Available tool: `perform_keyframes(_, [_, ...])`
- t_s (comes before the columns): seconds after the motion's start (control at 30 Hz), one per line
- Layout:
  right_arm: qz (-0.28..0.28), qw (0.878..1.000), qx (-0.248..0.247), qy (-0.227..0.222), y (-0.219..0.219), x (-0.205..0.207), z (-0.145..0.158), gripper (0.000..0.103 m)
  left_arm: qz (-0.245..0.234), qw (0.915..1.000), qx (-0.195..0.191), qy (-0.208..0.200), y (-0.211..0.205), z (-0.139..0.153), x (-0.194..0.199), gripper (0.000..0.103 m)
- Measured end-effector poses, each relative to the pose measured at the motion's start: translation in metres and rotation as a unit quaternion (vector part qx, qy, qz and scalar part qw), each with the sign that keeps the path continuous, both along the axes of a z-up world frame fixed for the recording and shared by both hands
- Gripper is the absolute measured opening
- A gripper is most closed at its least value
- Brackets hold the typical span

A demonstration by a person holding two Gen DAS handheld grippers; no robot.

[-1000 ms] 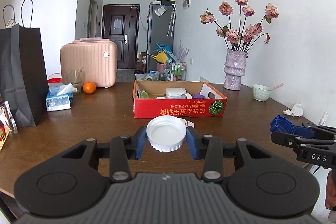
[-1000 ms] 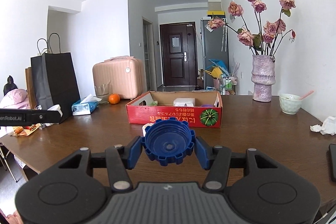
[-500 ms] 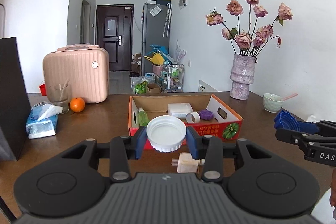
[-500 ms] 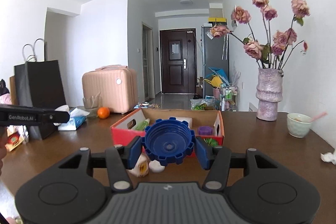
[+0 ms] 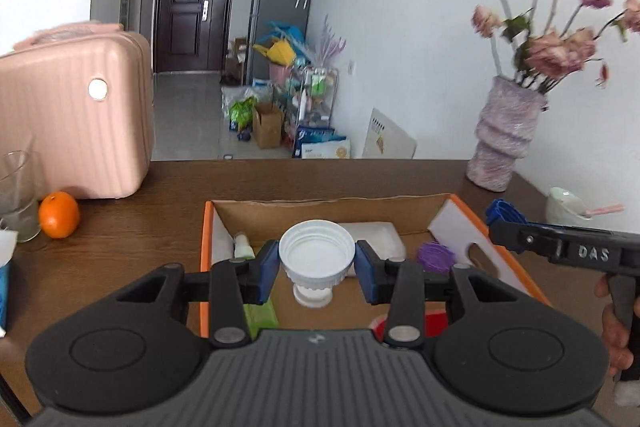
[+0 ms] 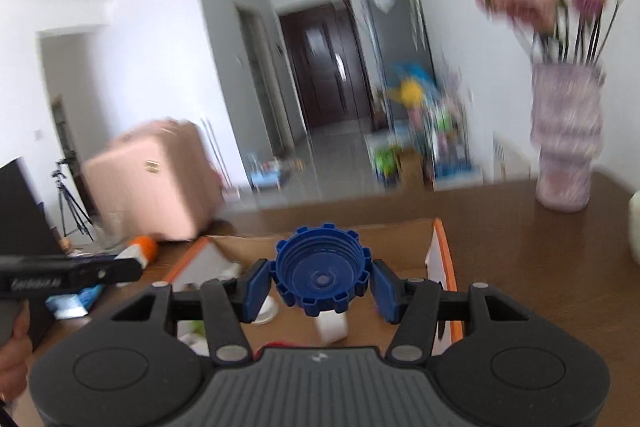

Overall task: Organize rigid objects
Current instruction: 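Lift both caps and carry them toward the red box, then lower the blue cap and white cap into the box and open both tools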

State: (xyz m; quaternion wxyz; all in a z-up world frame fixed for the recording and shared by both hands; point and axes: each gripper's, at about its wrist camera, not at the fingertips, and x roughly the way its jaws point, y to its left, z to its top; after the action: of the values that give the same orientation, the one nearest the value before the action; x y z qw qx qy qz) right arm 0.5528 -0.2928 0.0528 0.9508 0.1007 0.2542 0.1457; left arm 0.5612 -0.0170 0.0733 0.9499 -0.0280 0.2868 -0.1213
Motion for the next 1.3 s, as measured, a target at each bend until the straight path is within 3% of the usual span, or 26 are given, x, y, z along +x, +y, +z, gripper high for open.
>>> perform_keyframes(0.2, [-0.027,0.989,0.061,0.13,-0.003,0.125,-0.04,0.054,0.014,0.9977,0.051,0.042,-0.016,-0.041,0.088,0.041])
perform_keyframes(0.27, [-0.04,0.987,0.042,0.152,0.005,0.15,-0.054,0.055,0.017,0.9965,0.052,0.063,-0.016,-0.055,0.108,0.043])
perform_keyframes(0.33, [-0.051,0.986,0.004,0.161,0.015,0.163,-0.068,0.054,0.032,0.9948,0.054,0.081,-0.014,-0.068,0.117,0.045])
perform_keyframes(0.37, [-0.046,0.985,-0.005,0.165,0.02,0.166,-0.073,0.059,0.036,0.9943,0.057,0.083,-0.015,-0.069,0.118,0.045])
perform_keyframes(0.47, [-0.04,0.986,0.017,0.162,0.022,0.163,-0.075,0.066,0.009,0.9982,0.038,0.045,-0.014,-0.064,0.105,0.069])
perform_keyframes(0.6, [-0.04,0.987,0.016,0.156,0.025,0.163,-0.073,0.067,0.009,0.9978,0.055,0.035,-0.018,-0.063,0.096,0.069])
perform_keyframes(0.77, [-0.045,0.988,0.005,0.151,0.024,0.152,-0.055,0.071,0.029,0.9976,0.043,0.046,-0.008,-0.039,0.08,0.07])
perform_keyframes(0.97, [-0.053,0.99,-0.043,0.122,0.004,0.109,0.001,0.08,0.04,0.9974,0.038,0.045,0.022,0.002,0.031,0.072])
perform_keyframes(1.13, [-0.054,0.991,-0.075,0.101,-0.017,0.047,0.05,0.083,0.041,0.9985,0.018,0.033,0.042,0.049,-0.031,0.08])
perform_keyframes(1.3, [-0.06,0.992,-0.101,0.055,-0.037,-0.035,0.089,0.088,0.06,0.9967,0.041,-0.037,0.042,0.087,-0.109,0.102])
